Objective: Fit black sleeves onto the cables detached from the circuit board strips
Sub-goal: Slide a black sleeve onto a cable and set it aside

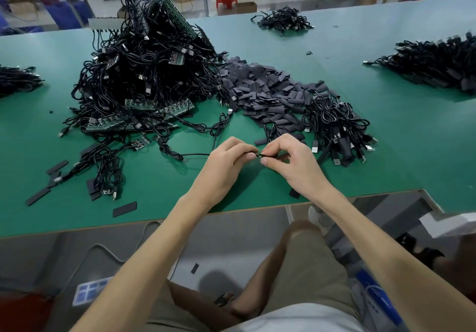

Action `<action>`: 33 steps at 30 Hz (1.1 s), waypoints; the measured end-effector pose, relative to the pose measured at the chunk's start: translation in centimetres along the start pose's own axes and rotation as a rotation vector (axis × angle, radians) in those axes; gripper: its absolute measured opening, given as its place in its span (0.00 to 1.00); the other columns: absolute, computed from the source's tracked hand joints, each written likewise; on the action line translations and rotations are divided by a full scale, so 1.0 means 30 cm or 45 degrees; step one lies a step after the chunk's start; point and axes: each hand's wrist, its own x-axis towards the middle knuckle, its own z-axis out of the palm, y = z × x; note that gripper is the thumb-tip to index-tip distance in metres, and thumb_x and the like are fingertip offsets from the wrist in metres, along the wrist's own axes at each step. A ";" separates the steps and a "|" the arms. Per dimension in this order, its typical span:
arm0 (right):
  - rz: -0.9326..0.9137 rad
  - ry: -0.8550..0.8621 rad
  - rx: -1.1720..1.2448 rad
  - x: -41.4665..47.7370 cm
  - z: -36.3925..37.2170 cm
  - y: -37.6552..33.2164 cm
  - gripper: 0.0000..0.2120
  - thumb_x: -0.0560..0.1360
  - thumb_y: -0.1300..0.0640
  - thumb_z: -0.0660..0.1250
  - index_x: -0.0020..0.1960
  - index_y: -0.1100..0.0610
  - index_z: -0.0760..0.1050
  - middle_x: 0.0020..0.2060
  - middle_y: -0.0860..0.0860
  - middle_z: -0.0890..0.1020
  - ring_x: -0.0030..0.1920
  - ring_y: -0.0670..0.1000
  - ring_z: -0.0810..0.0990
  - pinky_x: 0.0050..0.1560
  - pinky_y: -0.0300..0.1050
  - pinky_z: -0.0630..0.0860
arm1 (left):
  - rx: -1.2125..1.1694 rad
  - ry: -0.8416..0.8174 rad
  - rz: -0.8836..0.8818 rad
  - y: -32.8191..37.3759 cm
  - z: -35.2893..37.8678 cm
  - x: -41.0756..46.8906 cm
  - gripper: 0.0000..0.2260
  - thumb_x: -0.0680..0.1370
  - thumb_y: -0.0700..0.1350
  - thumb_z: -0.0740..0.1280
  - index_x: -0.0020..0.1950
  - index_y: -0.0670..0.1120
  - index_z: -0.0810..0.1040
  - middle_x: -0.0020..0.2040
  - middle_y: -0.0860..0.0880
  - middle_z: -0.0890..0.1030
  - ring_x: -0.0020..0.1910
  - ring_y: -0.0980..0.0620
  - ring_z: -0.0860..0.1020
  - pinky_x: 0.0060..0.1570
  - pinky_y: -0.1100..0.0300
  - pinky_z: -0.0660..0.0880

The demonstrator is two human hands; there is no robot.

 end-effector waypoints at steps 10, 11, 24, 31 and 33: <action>-0.037 -0.004 -0.061 -0.005 -0.001 -0.014 0.09 0.73 0.66 0.76 0.42 0.54 0.79 0.46 0.53 0.81 0.48 0.50 0.80 0.48 0.42 0.76 | -0.065 -0.128 -0.066 -0.030 0.003 0.009 0.10 0.85 0.44 0.62 0.55 0.42 0.82 0.43 0.51 0.79 0.39 0.61 0.76 0.44 0.70 0.70; -0.032 -0.004 -0.057 -0.005 -0.001 -0.015 0.10 0.73 0.66 0.76 0.41 0.54 0.79 0.46 0.53 0.81 0.48 0.50 0.80 0.48 0.42 0.76 | -0.071 -0.129 -0.070 -0.029 0.003 0.009 0.10 0.85 0.44 0.62 0.55 0.42 0.82 0.43 0.51 0.79 0.38 0.61 0.76 0.43 0.70 0.70; -0.156 -0.046 -0.207 -0.014 0.009 -0.012 0.04 0.73 0.69 0.75 0.44 0.63 0.81 0.46 0.54 0.80 0.48 0.53 0.80 0.49 0.49 0.76 | -0.137 -0.163 -0.134 -0.025 0.009 0.004 0.07 0.83 0.39 0.65 0.56 0.42 0.82 0.43 0.54 0.78 0.37 0.58 0.74 0.43 0.68 0.71; -0.068 -0.040 -0.120 -0.006 0.010 -0.011 0.06 0.74 0.63 0.76 0.47 0.57 0.81 0.48 0.51 0.79 0.46 0.55 0.80 0.49 0.46 0.77 | -0.209 -0.093 -0.121 -0.037 0.008 0.006 0.06 0.82 0.37 0.66 0.55 0.43 0.83 0.43 0.50 0.80 0.35 0.58 0.75 0.41 0.67 0.73; -0.031 -0.023 -0.093 -0.004 0.010 -0.008 0.05 0.75 0.61 0.75 0.50 0.56 0.83 0.49 0.50 0.79 0.47 0.56 0.80 0.50 0.48 0.78 | -0.217 -0.074 -0.120 -0.041 0.009 0.004 0.07 0.82 0.37 0.66 0.55 0.43 0.83 0.43 0.51 0.80 0.35 0.57 0.75 0.41 0.66 0.72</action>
